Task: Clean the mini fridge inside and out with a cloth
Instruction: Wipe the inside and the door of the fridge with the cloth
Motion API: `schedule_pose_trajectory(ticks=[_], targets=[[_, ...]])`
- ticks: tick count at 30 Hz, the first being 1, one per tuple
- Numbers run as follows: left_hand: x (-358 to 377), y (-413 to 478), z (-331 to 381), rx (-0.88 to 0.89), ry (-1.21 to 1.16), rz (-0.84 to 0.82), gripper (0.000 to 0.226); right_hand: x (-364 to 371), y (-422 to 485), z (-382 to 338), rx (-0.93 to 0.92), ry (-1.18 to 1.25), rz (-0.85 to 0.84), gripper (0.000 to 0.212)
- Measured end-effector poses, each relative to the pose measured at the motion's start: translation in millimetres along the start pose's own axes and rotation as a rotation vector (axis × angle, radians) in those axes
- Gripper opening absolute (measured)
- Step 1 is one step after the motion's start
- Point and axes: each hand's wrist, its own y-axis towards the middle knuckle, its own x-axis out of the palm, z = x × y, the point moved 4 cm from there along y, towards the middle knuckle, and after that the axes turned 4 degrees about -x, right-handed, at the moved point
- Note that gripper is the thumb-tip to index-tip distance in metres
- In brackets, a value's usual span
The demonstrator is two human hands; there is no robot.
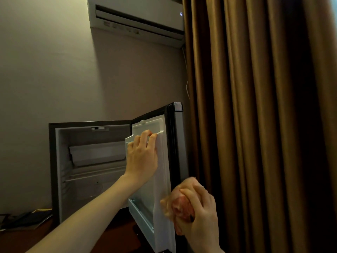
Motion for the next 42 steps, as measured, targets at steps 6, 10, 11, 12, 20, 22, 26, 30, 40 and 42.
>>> schedule_pose_trajectory(ticks=[6,10,11,12,20,22,26,30,40,42], targets=[[-5.5,0.4,-15.0,0.060,0.027,-0.028,0.055,3.7,16.5,-33.2,-0.036,-0.027,0.002,0.073],[-15.6,-12.1,-37.4,0.077,0.001,-0.045,0.059,8.1,26.2,-56.2,-0.118,-0.018,-0.027,0.080],[-19.5,-15.8,-42.8,0.074,-0.007,-0.047,0.056,10.4,27.9,-62.6,-0.140,-0.018,-0.032,0.078],[-23.5,-19.8,-48.4,0.070,-0.010,-0.050,0.051,13.6,29.3,-69.0,-0.162,-0.007,-0.036,0.074],[-56.4,-55.5,-109.2,0.027,0.172,-0.138,0.035,72.4,30.2,-119.5,-0.277,0.143,-0.179,0.072],[-66.5,-68.1,-128.3,-0.027,0.197,-0.182,0.036,93.6,28.2,-131.1,-0.290,0.186,-0.218,0.068],[-87.0,-96.3,-167.5,-0.136,0.273,-0.252,0.032,137.6,22.5,-148.2,-0.262,0.299,-0.279,0.057],[-107.6,-125.2,-199.6,-0.204,0.376,-0.299,0.026,176.0,14.4,-163.6,-0.243,0.401,-0.356,0.057],[-128.4,-203.8,-257.7,-0.360,0.494,-0.538,0.037,258.0,-2.9,-216.6,-0.133,0.542,-0.483,0.050],[-128.9,-221.1,-268.3,-0.385,0.517,-0.560,0.038,279.4,-9.7,-224.9,-0.110,0.531,-0.514,0.053]])
